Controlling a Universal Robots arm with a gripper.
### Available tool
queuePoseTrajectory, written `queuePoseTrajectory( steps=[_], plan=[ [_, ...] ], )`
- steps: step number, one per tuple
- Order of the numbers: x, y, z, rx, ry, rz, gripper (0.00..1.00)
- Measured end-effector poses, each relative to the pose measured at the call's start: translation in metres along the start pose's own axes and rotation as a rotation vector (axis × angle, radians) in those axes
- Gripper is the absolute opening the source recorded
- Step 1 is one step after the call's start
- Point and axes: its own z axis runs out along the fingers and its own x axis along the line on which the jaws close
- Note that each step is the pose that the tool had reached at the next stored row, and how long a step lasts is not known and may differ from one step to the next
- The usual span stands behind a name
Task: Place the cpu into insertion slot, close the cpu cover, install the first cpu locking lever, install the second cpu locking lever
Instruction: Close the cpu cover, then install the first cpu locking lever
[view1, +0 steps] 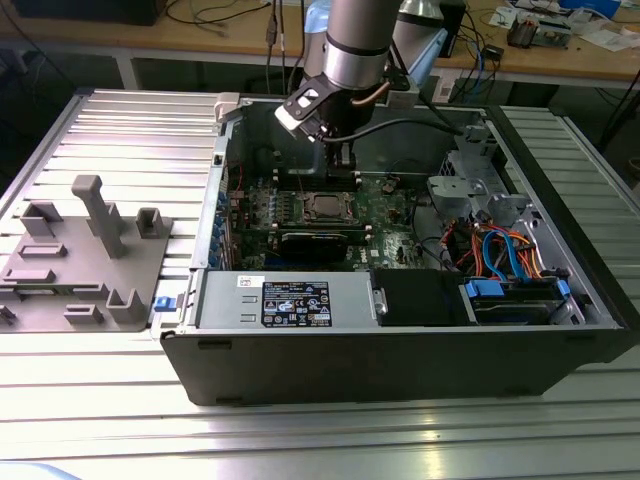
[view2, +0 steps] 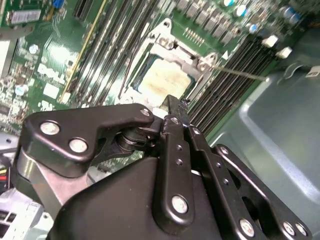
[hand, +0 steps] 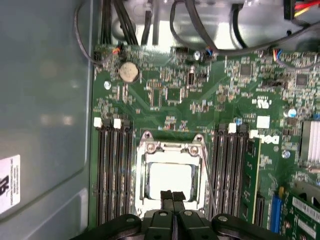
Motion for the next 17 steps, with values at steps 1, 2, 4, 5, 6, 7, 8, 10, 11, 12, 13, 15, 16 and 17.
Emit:
queuePoseTrajectory(
  steps=[1,2,4,5,6,7,8,10,11,12,13,15,16,17],
  plan=[
    [0.0,0.0,0.0,-0.0001,-0.0001,0.0,0.11],
    [0.0,0.0,0.0,-0.0002,0.0,0.0,0.11],
    [0.0,0.0,-0.0001,-0.0003,-0.0002,0.0,0.11],
    [0.0,0.0,-0.0001,-0.0004,-0.0002,0.0,0.11],
    [0.0,0.0,-0.0001,-0.0005,-0.0002,0.0,0.11],
    [0.0,0.0,0.0,-0.0008,-0.0001,0.0,0.11],
    [0.0,0.0,-0.0001,-0.0009,-0.0002,0.0,0.11],
    [0.0,0.0,-0.0001,-0.0009,-0.0002,0.0,0.11],
    [0.0,0.0,-0.0001,-0.0009,-0.0002,0.0,0.11],
    [0.0,0.0,-0.0001,-0.0009,-0.0003,-0.002,0.11],
    [0.0,0.0,-0.0001,-0.0007,-0.0005,-0.004,0.11],
    [0.0,-0.0001,-0.0001,0.0001,-0.0012,-0.023,0.11],
    [0.0,-0.0001,-0.0001,0.0006,-0.0017,-0.037,0.11],
    [0.0,0.0,-0.0001,0.001,-0.0019,-0.045,0.11]
  ],
)
